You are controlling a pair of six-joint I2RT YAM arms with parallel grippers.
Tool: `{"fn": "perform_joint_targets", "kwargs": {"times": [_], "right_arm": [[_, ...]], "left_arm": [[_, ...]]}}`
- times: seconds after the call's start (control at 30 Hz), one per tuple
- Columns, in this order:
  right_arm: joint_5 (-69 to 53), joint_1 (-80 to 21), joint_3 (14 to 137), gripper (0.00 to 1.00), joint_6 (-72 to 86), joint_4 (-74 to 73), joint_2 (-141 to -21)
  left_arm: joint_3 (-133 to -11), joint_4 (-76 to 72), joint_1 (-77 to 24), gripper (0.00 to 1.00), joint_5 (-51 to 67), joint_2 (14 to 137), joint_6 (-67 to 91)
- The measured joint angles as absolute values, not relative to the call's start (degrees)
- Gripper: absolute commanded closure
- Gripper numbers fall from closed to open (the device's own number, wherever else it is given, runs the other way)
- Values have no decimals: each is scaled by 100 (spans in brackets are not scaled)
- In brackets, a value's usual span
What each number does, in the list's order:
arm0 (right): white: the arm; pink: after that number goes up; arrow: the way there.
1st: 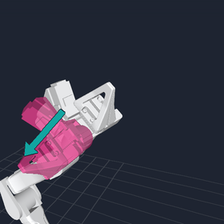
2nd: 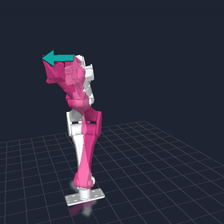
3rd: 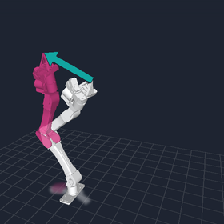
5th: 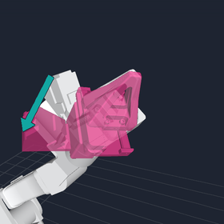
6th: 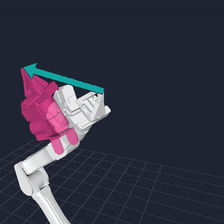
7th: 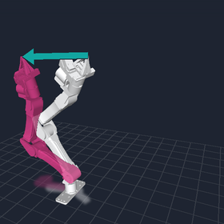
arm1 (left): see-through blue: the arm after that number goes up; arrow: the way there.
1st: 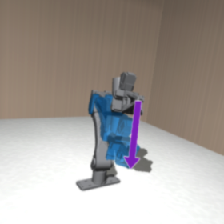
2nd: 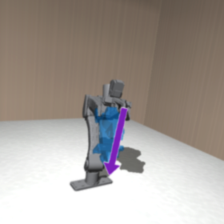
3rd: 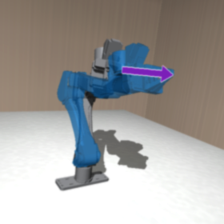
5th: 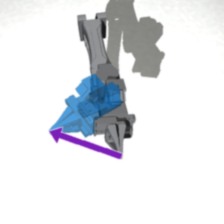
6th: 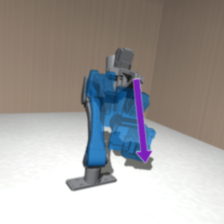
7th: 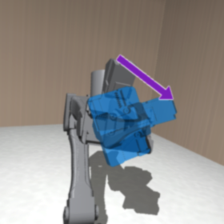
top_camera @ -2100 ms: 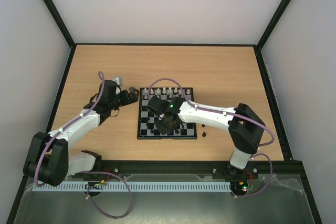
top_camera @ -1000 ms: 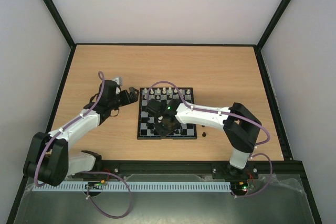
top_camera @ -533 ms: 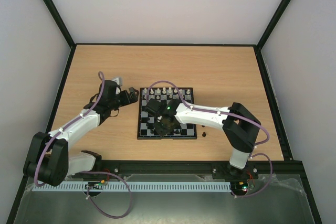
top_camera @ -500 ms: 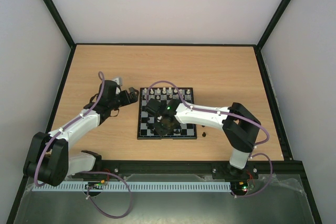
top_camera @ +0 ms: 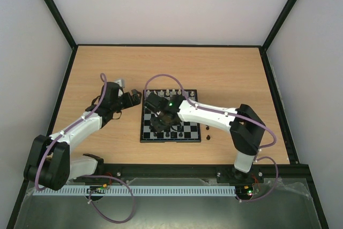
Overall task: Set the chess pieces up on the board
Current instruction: Move the chess piece to the chessboard.
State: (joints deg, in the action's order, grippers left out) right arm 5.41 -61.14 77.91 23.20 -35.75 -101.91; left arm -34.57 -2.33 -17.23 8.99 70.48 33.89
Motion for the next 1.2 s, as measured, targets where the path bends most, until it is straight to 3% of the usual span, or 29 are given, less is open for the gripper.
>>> {"fn": "perform_joint_targets", "kwargs": {"times": [0.73, 0.87, 1.13, 1.2], "right_arm": [[399, -5706, 8353, 67, 1992, -3524, -11000], [370, -5706, 8353, 72, 1970, -3527, -11122], [320, -5706, 8353, 98, 1951, -3527, -11271], [309, -5706, 8353, 99, 1944, -3524, -11271]], "left_arm": [[-3457, -224, -1723, 0, 893, 7046, 3389], [-3457, -224, -1723, 0, 893, 7046, 3389], [-3457, -224, -1723, 0, 893, 7046, 3389], [-3457, -224, -1723, 0, 893, 7046, 3389]]}}
